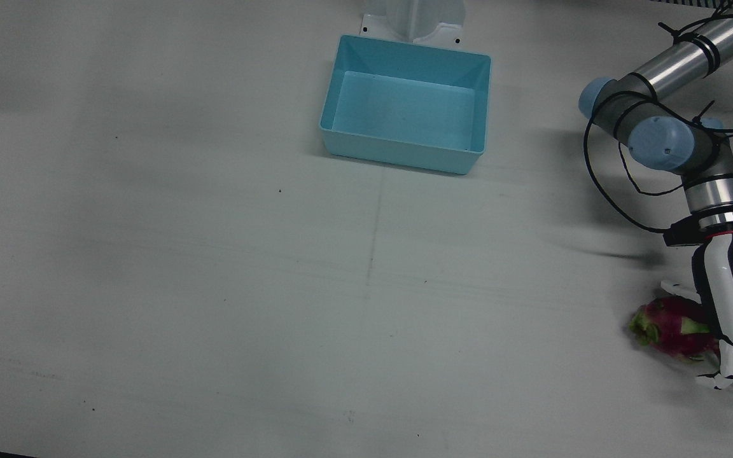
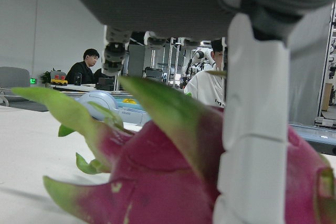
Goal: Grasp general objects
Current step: 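Close the left hand's fingers around the dragon fruit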
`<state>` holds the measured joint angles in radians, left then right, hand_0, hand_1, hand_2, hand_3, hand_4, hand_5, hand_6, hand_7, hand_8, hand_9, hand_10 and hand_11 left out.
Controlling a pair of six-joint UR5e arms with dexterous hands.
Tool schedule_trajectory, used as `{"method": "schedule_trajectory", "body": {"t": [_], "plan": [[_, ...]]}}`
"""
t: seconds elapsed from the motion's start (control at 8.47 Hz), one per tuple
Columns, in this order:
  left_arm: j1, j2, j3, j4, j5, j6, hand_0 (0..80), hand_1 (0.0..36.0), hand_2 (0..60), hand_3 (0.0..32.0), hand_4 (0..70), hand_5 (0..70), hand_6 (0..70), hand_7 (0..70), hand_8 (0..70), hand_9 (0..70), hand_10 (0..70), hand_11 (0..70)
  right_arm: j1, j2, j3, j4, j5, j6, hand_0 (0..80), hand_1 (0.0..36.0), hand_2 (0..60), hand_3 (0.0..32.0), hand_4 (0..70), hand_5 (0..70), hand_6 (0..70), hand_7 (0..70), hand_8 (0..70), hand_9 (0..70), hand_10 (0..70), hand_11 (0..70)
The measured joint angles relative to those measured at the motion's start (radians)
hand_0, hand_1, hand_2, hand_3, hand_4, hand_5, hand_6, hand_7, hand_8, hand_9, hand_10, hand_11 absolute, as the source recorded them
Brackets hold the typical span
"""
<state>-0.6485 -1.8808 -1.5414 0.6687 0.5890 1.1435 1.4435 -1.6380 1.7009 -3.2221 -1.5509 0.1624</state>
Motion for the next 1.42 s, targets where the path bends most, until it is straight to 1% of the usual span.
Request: {"method": "schedule_trajectory", "body": {"t": [0.35,0.47,0.59,0.71,0.94,1.06,1.42], "plan": [[-0.001,0.005,0.007,-0.001,0.000,-0.001,80.0,36.0,24.0,15.2,0.0,0.0,0.0,0.0,4.4,0.8,1.0,5.9,0.000,0.000,0.000,-0.001,-0.001,0.000,0.0,0.0,0.0,0.0,0.0,0.0,0.0,0.0,0.0,0.0,0.0,0.0],[0.003,0.007,0.008,0.000,0.001,-0.001,80.0,36.0,25.6,13.6,0.0,0.0,0.0,0.0,3.8,0.8,1.6,6.9,0.000,0.000,0.000,0.000,-0.001,0.000,0.0,0.0,0.0,0.0,0.0,0.0,0.0,0.0,0.0,0.0,0.0,0.0],[0.006,0.007,0.009,0.000,0.001,-0.001,80.0,36.0,24.4,13.2,0.0,0.0,0.0,0.0,3.6,0.8,1.2,6.1,0.000,0.000,0.000,0.000,-0.001,0.000,0.0,0.0,0.0,0.0,0.0,0.0,0.0,0.0,0.0,0.0,0.0,0.0],[0.009,0.008,0.010,0.000,0.001,0.000,80.0,36.0,24.6,12.4,0.0,0.0,0.0,0.0,3.5,0.7,1.3,6.3,0.000,0.000,0.000,0.000,-0.001,0.000,0.0,0.0,0.0,0.0,0.0,0.0,0.0,0.0,0.0,0.0,0.0,0.0],[0.013,0.008,0.012,0.001,0.002,0.001,80.0,36.0,24.5,12.0,0.0,0.0,0.0,0.0,3.5,0.5,1.2,6.1,0.000,0.000,0.000,0.000,-0.001,0.000,0.0,0.0,0.0,0.0,0.0,0.0,0.0,0.0,0.0,0.0,0.0,0.0],[0.017,0.008,0.013,0.001,0.001,0.001,80.0,36.0,24.5,12.4,0.0,0.0,0.0,0.0,3.6,0.5,1.2,6.1,0.000,0.000,0.000,0.000,-0.001,0.000,0.0,0.0,0.0,0.0,0.0,0.0,0.0,0.0,0.0,0.0,0.0,0.0],[0.023,0.009,0.013,0.002,0.001,0.001,80.0,36.0,24.6,11.6,0.0,0.0,0.0,0.0,3.5,0.5,1.2,6.1,0.000,0.000,0.000,0.001,-0.001,-0.001,0.0,0.0,0.0,0.0,0.0,0.0,0.0,0.0,0.0,0.0,0.0,0.0]]}}
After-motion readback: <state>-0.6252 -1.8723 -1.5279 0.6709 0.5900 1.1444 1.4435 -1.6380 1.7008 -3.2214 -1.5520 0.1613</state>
